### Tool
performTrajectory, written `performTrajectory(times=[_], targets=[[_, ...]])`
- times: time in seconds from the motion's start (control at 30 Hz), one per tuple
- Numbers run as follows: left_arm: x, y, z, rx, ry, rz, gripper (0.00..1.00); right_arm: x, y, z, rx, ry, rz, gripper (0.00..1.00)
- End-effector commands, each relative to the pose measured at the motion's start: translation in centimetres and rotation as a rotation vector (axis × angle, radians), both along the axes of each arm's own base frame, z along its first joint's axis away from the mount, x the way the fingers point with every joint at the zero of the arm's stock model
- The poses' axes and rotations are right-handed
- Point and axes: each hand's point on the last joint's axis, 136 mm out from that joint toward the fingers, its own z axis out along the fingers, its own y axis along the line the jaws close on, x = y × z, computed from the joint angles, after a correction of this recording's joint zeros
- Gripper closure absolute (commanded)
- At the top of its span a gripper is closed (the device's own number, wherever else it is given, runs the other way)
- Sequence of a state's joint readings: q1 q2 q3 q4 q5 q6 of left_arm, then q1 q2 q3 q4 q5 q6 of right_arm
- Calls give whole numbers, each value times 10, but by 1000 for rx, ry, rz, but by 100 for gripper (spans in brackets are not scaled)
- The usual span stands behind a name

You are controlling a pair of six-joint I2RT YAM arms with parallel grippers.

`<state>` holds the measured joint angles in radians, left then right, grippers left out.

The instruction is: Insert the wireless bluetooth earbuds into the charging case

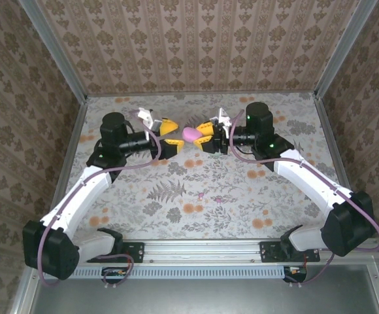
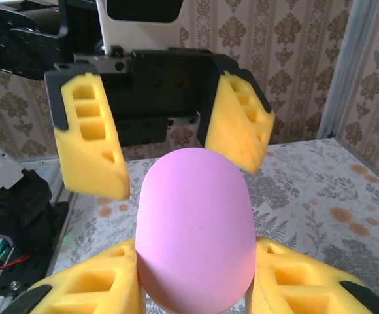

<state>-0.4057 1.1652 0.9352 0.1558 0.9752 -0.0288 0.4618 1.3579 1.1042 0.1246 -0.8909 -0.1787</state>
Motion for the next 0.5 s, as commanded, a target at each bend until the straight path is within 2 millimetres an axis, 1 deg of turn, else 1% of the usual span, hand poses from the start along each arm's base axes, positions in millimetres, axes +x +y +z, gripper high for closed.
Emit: performTrajectory(times=[0.0, 0.13, 0.4, 0.47], targets=[[-20, -8, 19, -19, -111, -119, 25, -7, 3, 14, 21, -1, 57, 67], [-21, -14, 19, -19, -95, -147, 27, -8, 4, 14, 22, -4, 66, 67], [-19, -18, 17, -18, -61, -161, 38, -8, 4, 14, 21, -20, 66, 66], [-18, -18, 17, -15, -61, -160, 39, -7, 4, 14, 23, -21, 63, 66]])
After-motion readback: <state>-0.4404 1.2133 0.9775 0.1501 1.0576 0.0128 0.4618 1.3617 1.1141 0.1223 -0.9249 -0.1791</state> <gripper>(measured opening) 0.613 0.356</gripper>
